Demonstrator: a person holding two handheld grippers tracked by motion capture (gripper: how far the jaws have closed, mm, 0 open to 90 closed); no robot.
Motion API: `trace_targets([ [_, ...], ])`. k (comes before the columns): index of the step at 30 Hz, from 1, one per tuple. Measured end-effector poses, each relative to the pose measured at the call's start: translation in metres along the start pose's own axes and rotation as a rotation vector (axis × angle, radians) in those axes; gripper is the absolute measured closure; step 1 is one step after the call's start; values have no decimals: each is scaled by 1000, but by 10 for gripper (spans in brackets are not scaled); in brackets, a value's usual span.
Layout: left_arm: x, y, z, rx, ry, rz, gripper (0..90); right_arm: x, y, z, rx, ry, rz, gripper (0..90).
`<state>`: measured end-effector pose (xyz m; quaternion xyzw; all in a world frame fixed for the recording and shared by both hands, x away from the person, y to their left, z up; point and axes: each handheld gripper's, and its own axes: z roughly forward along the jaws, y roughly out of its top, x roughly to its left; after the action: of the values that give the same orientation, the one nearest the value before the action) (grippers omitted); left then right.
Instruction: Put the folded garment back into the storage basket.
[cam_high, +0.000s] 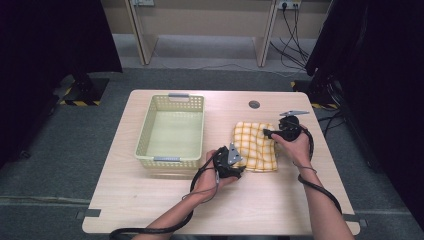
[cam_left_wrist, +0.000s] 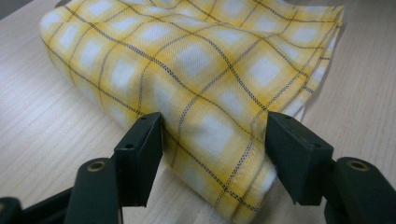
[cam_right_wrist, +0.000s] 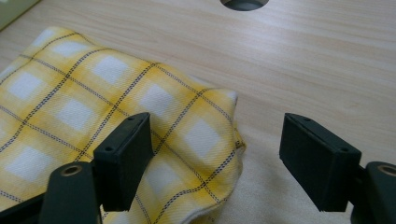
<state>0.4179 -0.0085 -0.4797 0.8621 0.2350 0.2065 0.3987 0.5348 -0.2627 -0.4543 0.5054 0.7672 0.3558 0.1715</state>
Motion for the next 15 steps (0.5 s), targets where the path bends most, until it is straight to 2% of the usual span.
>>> trace_targets([
  [5,1,0,0,11,-3,-11,411,-1,0,5,21,10,10,305],
  [6,1,0,0,11,-3,-11,452,-1,0,5,21,10,10,305],
  [7,2,0,0,14,-6,-18,452,-2,-3,8,26,26,19,350],
  [8,2,1,1,14,-8,-24,473,-3,-7,10,28,52,52,385],
  [10,2,1,1,14,-8,-26,486,-3,-10,11,2,61,48,423],
  [15,1,0,2,7,-13,-44,541,1,-13,9,-11,63,45,547],
])
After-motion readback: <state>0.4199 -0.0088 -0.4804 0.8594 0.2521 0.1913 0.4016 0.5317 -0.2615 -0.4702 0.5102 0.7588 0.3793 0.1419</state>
